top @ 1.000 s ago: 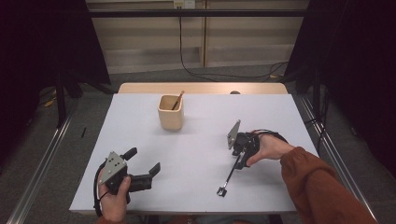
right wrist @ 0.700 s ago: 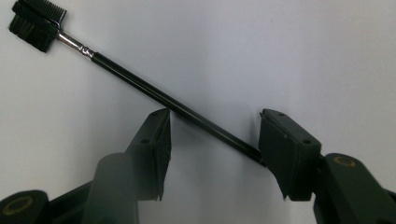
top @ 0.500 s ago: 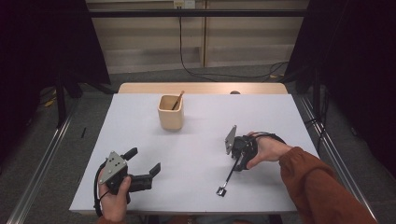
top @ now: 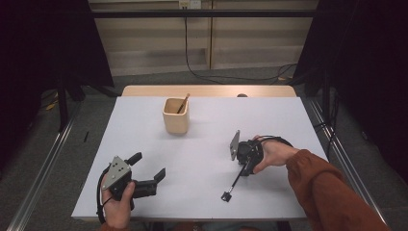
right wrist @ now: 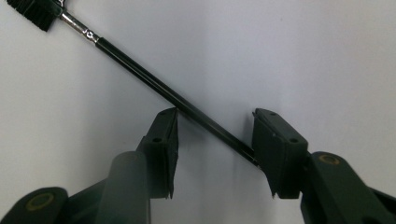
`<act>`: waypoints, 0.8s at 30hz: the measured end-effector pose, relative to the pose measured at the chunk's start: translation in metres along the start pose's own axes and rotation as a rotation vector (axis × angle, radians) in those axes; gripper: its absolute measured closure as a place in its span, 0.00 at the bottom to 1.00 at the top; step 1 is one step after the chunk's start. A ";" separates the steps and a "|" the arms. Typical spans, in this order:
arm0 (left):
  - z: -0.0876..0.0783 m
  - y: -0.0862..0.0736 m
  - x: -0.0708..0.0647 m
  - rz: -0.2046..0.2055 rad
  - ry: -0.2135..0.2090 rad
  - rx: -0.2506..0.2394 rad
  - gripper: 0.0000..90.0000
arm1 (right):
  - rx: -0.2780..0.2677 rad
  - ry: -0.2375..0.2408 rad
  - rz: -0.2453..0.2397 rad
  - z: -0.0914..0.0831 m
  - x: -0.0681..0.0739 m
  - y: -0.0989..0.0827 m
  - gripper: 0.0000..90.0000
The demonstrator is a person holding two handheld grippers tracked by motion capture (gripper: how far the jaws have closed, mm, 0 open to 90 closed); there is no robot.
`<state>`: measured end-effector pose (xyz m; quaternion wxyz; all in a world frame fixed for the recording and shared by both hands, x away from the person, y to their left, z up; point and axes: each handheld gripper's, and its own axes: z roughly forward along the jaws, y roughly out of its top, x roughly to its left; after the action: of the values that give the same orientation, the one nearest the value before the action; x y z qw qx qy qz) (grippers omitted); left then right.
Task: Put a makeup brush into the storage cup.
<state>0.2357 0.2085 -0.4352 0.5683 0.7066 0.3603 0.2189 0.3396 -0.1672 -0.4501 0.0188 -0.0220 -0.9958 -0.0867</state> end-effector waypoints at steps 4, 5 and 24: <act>0.000 0.000 0.000 0.000 -0.005 0.000 0.02 | 0.014 0.010 0.000 0.000 0.000 0.002 0.65; 0.000 0.000 0.000 0.003 -0.009 0.001 0.02 | 0.023 0.009 -0.002 -0.001 0.001 0.003 0.67; -0.001 0.000 0.001 0.001 0.000 0.003 0.02 | 0.030 0.016 0.018 -0.002 -0.001 0.003 0.95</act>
<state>0.2359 0.2096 -0.4354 0.5671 0.7078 0.3601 0.2185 0.3406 -0.1642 -0.4475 0.0279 -0.0302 -0.9966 -0.0716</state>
